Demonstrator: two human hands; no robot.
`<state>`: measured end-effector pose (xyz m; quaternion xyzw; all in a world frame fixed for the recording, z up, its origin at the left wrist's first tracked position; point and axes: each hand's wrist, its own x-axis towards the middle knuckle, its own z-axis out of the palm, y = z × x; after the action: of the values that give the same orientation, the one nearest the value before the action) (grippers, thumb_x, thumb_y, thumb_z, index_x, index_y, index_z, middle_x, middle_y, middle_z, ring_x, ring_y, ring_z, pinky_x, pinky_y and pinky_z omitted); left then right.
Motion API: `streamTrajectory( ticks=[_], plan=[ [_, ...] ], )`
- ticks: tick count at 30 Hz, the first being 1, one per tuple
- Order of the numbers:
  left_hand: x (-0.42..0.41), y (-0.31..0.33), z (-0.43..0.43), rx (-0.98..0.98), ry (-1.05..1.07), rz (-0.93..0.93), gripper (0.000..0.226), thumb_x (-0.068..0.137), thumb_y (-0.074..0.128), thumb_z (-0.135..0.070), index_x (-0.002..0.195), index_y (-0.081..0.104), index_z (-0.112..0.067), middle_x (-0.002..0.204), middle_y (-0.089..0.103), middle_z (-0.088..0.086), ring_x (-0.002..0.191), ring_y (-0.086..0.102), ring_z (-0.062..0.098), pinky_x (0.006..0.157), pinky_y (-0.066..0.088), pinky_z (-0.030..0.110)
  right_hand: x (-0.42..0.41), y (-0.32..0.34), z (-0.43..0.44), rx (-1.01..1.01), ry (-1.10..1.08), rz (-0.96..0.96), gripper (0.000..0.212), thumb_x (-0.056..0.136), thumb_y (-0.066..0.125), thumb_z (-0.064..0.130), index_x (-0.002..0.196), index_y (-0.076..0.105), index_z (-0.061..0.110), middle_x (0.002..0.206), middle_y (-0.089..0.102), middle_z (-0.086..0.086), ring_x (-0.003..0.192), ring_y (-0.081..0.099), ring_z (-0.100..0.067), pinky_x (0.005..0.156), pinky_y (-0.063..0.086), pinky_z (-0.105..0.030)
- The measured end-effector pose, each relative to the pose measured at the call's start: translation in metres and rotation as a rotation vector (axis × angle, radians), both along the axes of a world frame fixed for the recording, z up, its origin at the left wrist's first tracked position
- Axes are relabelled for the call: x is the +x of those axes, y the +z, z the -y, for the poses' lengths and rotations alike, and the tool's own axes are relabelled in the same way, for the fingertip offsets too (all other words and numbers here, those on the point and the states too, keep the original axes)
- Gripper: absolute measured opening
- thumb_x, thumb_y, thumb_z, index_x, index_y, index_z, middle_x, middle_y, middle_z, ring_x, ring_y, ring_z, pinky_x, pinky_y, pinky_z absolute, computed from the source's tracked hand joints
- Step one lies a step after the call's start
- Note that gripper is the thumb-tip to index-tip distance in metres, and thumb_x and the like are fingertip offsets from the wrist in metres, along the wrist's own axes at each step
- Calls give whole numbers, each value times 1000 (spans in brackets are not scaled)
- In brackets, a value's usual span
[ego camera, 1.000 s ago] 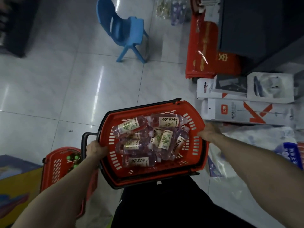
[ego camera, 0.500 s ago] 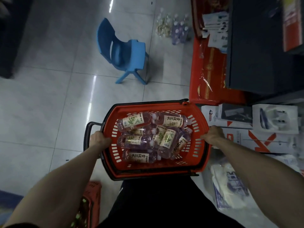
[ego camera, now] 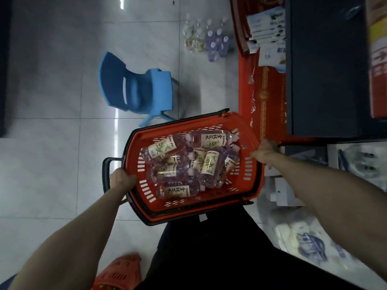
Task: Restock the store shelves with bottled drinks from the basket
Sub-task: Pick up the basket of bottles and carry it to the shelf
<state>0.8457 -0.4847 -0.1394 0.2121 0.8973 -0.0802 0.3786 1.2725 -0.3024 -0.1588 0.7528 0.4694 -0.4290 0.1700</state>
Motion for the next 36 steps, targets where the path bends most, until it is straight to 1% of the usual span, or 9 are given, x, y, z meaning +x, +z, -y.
streamTrajectory(
  ticks=[3, 7, 10, 13, 19, 24, 28, 33, 36],
  plan=[
    [-4, -3, -26, -36, 38, 1, 37, 83, 68, -16, 113, 67, 5, 103, 69, 23, 94, 67, 40, 82, 61, 46, -10, 1, -43, 9, 59, 41, 15, 96, 71, 13, 101, 56, 12, 88, 59, -4, 63, 58, -13, 50, 44, -22],
    [-10, -1, -69, -11, 35, 19, 37, 83, 68, -17, 112, 68, 5, 103, 70, 23, 93, 68, 40, 82, 61, 46, -22, 2, -95, 5, 70, 53, 16, 93, 72, 7, 93, 57, 8, 96, 63, -11, 73, 65, -21, 71, 56, -30],
    [-18, -1, -110, 12, 7, 41, 33, 86, 67, -16, 111, 68, 5, 99, 70, 20, 84, 64, 34, 75, 58, 40, -28, 8, -126, 4, 73, 68, 19, 92, 75, 11, 106, 62, 5, 93, 62, -10, 67, 63, -18, 54, 50, -26],
    [-28, -5, -157, 57, -24, 48, 31, 88, 66, -15, 111, 69, 6, 103, 71, 23, 79, 58, 29, 71, 49, 36, -29, 10, -154, 1, 61, 74, 13, 93, 74, 10, 97, 62, 7, 88, 64, -9, 61, 61, -15, 43, 41, -21],
    [-58, -8, -244, 70, -115, 74, 35, 87, 67, -16, 115, 68, 5, 111, 71, 26, 100, 67, 41, 80, 53, 39, -48, 27, -218, 49, -11, 97, 22, 86, 80, 19, 80, 59, 16, 89, 66, -10, 68, 65, -21, 55, 50, -24],
    [-81, 4, -331, 77, -152, 78, 39, 84, 68, -19, 115, 69, 5, 109, 71, 26, 99, 68, 42, 82, 57, 41, -56, 36, -272, 40, -71, 116, 22, 82, 80, 28, 88, 65, 13, 89, 68, -11, 73, 69, -28, 70, 63, -39],
    [-86, 10, -389, 77, -176, 66, 37, 82, 68, -18, 112, 69, 4, 107, 71, 24, 95, 68, 40, 79, 56, 39, -56, 31, -311, 24, -120, 115, 26, 83, 81, 30, 81, 62, 13, 84, 64, -10, 68, 66, -26, 61, 56, -30],
    [-74, 17, -448, 46, -167, 36, 34, 84, 68, -16, 111, 69, 4, 103, 71, 21, 82, 62, 31, 71, 52, 34, -53, 19, -383, -5, -137, 119, 27, 81, 82, 28, 89, 65, 8, 85, 64, -11, 72, 66, -28, 60, 55, -29],
    [-68, 26, -493, 34, -189, -1, 34, 84, 68, -17, 112, 69, 4, 107, 72, 23, 91, 68, 36, 77, 54, 37, -49, 13, -426, 4, -136, 95, 28, 82, 81, 29, 92, 67, 7, 85, 64, -11, 70, 64, -26, 55, 50, -25]
  ],
)
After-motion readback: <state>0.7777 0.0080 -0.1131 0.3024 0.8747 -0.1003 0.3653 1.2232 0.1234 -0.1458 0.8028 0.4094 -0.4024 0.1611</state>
